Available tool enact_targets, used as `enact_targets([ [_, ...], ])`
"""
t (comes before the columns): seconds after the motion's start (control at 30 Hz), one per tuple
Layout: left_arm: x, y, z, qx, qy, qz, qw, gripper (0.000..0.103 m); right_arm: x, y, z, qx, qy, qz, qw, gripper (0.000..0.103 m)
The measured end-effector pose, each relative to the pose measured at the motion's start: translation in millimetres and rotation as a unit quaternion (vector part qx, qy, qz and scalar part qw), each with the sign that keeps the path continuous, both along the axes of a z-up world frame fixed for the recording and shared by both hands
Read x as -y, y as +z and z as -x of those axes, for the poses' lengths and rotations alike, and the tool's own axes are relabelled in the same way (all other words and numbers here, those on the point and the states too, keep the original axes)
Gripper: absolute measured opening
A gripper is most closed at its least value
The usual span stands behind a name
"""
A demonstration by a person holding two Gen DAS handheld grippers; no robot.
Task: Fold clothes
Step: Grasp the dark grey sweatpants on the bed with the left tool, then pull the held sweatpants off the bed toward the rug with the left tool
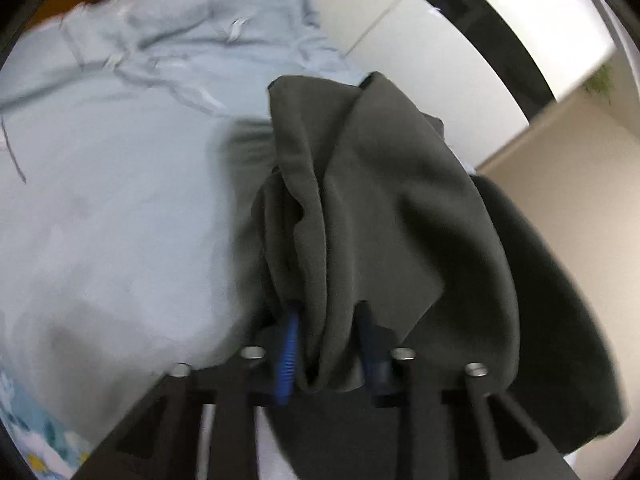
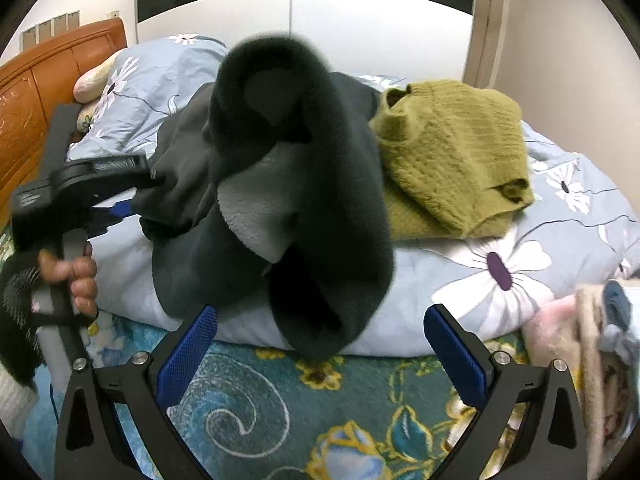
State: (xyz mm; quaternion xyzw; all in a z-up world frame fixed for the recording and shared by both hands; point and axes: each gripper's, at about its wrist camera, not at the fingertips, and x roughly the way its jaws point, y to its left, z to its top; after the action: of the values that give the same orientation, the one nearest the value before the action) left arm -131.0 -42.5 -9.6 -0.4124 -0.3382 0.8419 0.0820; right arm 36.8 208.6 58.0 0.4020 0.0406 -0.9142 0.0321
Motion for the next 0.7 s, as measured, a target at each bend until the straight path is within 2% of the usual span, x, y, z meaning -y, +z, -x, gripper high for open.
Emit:
enact_targets([
  [0.07, 1, 21, -8, -0.010, 0.001, 0.012, 0.9999, 0.014, -3, 11, -7, -0.005, -0.004, 0.000, 1.000, 0.103],
  [0.23, 4, 91, -38, -0.060, -0.002, 0.032, 0.9977, 0.012, -10, 38, -26, -0.015, -0.012, 0.010, 1.000, 0.103],
  [0.33, 12, 133, -65, -0.099, -0.002, 0.041, 0.9943, 0.011, -7, 52, -45, -0.017, -0.005, 0.018, 1.000, 0.103],
  [0.53, 57, 197, -137, -0.148, 0.025, 0.046, 0.9876, 0.010, 7, 80, -86, -0.021, 0.023, 0.025, 0.999, 0.103],
  [0.7, 88, 185, -198, -0.122, 0.032, 0.061, 0.9901, 0.009, 23, 105, -117, -0.039, 0.043, 0.033, 0.998, 0.103],
])
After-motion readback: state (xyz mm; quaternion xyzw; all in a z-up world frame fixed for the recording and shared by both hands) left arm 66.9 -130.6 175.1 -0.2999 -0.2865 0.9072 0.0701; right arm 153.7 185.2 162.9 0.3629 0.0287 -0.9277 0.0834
